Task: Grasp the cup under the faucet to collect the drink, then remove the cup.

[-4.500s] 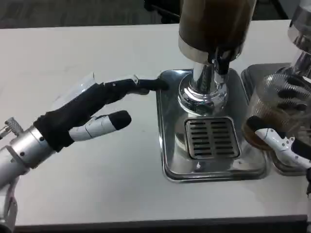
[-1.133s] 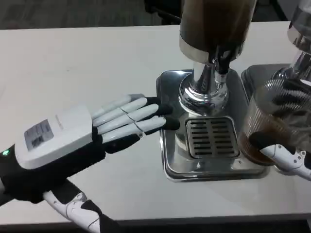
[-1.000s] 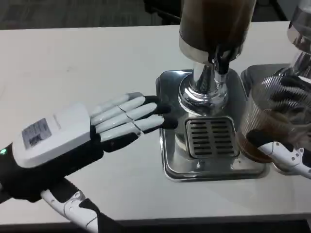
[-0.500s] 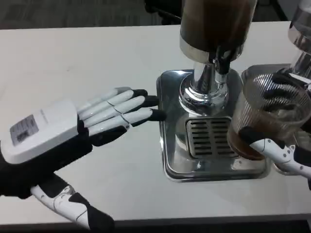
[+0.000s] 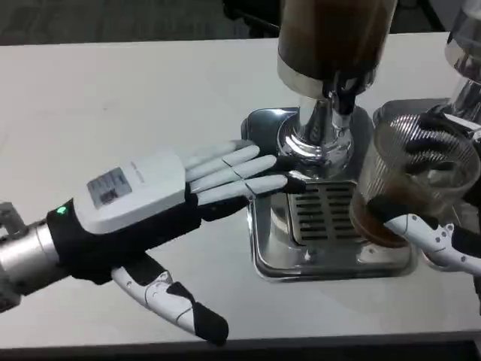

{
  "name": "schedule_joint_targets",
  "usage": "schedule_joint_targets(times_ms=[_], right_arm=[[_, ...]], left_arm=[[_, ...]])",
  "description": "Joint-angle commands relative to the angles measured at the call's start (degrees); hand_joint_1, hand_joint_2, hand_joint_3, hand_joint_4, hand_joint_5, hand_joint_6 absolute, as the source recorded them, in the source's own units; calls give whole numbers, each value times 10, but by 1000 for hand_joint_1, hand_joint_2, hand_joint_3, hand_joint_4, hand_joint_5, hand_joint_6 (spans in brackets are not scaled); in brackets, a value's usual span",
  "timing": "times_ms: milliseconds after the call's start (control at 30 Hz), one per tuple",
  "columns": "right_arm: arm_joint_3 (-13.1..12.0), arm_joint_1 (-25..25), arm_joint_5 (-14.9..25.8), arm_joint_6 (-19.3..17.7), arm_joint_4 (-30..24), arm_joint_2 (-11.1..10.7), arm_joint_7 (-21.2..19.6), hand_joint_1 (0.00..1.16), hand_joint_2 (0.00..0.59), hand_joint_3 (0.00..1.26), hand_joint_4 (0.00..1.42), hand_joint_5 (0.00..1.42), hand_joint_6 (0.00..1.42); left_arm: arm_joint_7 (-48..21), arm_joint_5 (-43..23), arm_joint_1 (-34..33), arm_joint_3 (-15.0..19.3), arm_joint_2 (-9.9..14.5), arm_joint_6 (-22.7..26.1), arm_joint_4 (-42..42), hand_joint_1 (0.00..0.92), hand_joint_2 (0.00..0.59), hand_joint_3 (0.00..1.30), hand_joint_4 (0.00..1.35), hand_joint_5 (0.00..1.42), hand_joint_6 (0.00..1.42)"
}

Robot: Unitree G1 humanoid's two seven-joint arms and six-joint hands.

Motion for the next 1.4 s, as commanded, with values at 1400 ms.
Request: schedule_joint_targets(times_ms=[1400], right_arm=[[52, -10, 6, -4, -23, 13, 7, 1006, 120, 779, 902, 1072, 1424]], left_arm=[[27, 10, -25, -32, 8, -8, 14, 0, 72, 115, 0, 0, 8]])
